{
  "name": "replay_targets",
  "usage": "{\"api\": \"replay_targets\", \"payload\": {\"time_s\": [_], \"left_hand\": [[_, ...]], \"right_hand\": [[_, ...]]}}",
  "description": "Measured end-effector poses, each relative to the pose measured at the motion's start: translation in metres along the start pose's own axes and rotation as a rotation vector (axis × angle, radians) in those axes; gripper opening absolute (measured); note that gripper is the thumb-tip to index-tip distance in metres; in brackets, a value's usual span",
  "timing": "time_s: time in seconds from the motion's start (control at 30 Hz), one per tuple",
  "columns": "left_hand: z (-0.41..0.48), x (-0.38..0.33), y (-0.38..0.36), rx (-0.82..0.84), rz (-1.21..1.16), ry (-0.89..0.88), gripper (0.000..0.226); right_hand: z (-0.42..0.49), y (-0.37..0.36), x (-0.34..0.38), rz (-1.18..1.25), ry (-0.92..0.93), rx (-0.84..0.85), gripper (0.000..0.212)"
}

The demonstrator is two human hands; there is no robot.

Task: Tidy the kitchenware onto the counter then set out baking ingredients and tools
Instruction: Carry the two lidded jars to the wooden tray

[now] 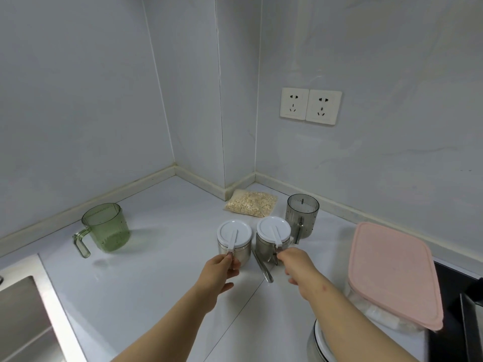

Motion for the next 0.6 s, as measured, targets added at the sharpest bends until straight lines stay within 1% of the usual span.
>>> {"api": "replay_targets", "payload": {"time_s": [0.1, 0.17, 0.23, 0.27, 0.33, 0.4, 0.43, 0.6], "left_hand": [[0.001, -0.001, -0.001, -0.028, 0.006, -0.003, 0.029], [0.004, -0.002, 0.003, -0.116, 0.038, -0.024, 0.028], [0.007, -0.002, 0.008, -0.214, 0.074, -0.017, 0.025], [0.007, -0.001, 0.009, -0.233, 0.093, 0.005, 0.023], [0.005, 0.003, 0.005, -0.171, 0.104, 0.063, 0.026], [0.000, 0.008, -0.001, -0.068, 0.034, 0.097, 0.032], [-0.002, 0.008, -0.002, -0.044, 0.009, 0.091, 0.033], [0.000, 0.003, -0.009, -0.067, 0.003, 0.002, 0.034]], "right_hand": [[0.000, -0.008, -0.008, 0.031, -0.113, 0.042, 0.007], [0.001, -0.014, -0.014, 0.082, -0.185, 0.073, 0.016], [0.005, -0.018, -0.016, 0.117, -0.187, 0.072, 0.026], [0.007, -0.019, -0.016, 0.139, -0.179, 0.068, 0.029], [0.010, -0.021, -0.017, 0.170, -0.168, 0.061, 0.031], [0.012, -0.023, -0.015, 0.185, -0.155, 0.058, 0.031], [0.012, -0.023, -0.014, 0.191, -0.147, 0.055, 0.031], [0.010, -0.031, -0.009, 0.119, -0.081, 0.104, 0.032]]}}
Point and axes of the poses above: each hand's wrist, its own z-axis towards the middle knuckle, its own y-axis out of the back of the hand, x = y × z, the point moved 7 cm from there along z, towards the middle knuckle, and after that the axes turned 1 degree about x, right-handed, at the moved point
